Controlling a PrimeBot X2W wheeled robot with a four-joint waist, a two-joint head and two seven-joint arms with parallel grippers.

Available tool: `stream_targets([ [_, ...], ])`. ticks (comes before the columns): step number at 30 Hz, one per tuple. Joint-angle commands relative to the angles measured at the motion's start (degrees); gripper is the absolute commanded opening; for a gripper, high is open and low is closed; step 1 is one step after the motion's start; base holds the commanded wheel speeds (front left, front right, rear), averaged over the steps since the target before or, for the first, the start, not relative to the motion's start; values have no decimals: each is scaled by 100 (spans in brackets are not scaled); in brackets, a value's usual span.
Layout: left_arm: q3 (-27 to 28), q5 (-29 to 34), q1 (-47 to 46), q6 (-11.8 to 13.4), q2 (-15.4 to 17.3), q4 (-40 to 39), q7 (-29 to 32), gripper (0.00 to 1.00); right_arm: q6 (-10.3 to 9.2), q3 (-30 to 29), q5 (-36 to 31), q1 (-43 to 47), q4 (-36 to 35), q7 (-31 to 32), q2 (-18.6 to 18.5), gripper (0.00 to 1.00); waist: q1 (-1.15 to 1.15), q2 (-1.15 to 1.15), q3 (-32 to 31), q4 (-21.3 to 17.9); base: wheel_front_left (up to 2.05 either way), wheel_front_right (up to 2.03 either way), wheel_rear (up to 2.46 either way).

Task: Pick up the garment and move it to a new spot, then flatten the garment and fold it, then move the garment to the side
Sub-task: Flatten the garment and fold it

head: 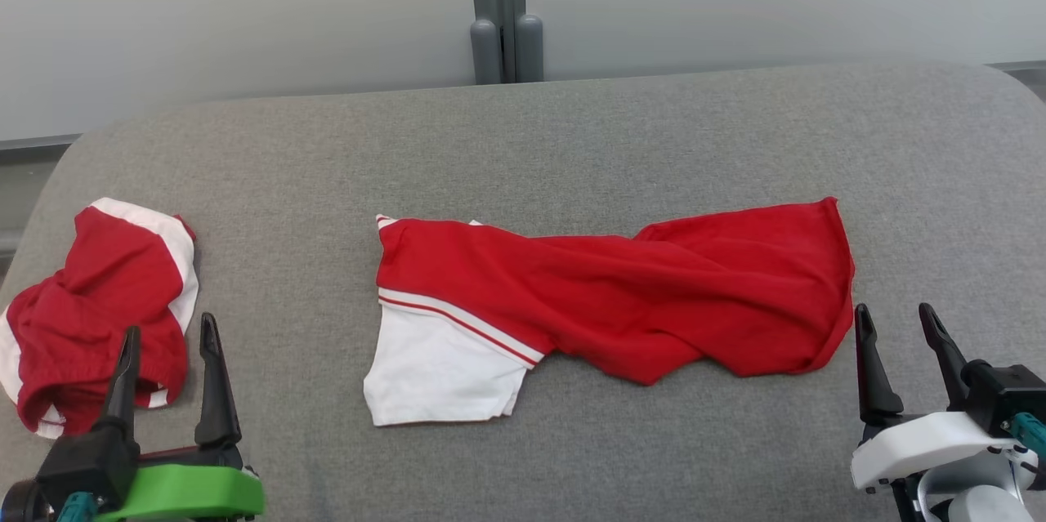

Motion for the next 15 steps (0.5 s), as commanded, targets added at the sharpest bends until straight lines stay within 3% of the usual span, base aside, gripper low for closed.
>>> stream_targets([
  [1,37,68,154,34,-43,-47,5,100,-8,-26,28,74,51,-17,-26,100,0,0,-40,53,0,0,0],
  [15,-296,155,67,-68,-98,143,4,100,-8,61,16,-548,1044,-18,-297,100,0,0,60,188,0,0,0],
])
